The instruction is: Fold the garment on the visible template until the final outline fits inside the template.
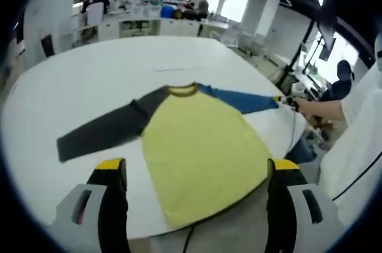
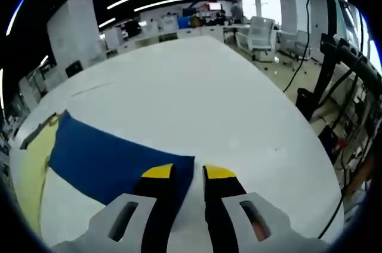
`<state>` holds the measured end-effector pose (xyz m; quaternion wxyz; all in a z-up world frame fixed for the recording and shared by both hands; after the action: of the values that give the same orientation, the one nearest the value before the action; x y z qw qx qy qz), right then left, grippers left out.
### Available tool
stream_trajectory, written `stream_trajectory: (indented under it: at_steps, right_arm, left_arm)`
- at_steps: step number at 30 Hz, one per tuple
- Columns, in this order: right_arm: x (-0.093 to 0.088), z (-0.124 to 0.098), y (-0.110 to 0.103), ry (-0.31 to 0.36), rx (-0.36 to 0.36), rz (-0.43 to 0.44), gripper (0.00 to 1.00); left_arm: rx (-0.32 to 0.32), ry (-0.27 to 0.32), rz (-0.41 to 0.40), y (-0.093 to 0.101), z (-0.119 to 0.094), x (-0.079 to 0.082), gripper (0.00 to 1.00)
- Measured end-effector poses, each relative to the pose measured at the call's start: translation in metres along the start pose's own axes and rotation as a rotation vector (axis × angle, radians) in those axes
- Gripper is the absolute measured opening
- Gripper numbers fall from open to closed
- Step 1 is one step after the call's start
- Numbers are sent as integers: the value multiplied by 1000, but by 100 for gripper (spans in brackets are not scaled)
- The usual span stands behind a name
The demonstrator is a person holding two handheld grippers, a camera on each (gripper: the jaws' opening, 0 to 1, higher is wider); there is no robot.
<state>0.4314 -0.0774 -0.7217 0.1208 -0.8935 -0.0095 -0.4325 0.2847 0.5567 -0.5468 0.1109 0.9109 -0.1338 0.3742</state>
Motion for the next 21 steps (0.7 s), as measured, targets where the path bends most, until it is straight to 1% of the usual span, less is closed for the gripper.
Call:
stream_trajectory:
  at_steps: [3,8,10,15,21]
  right_arm:
    - [1,1,-1,-2,2,-9,14]
    - [2,3,2,-11,-18,-33,6]
    - [3,4,3,-19,-22,-58,3]
    - [5,6,4,-34,-19,-86,2]
    - [8,5,5,-45,-34,-89,2]
  left_arm:
    - [0,1,1,0,0,1,94]
    - [8,-2,-4,-2,0,1,94]
    - [8,-2,-5,-3,0,0,94]
    - [6,-6,-8,-2,2,-1,94]
    - [10,-11,-7,-3,2,-2,93]
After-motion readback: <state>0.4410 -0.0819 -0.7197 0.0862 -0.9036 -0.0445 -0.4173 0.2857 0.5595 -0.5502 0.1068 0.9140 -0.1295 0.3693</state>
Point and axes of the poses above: the point that each gripper's makers call its tool centre point, and the gripper's own axes: z roughly forward along the fingers, y roughly to its right, x roughly out of its top, the point moved 5 cm from there along -z, roughly backward along the fingers, and after that the axes turned 10 degrees about x, right-handed, at the moved point
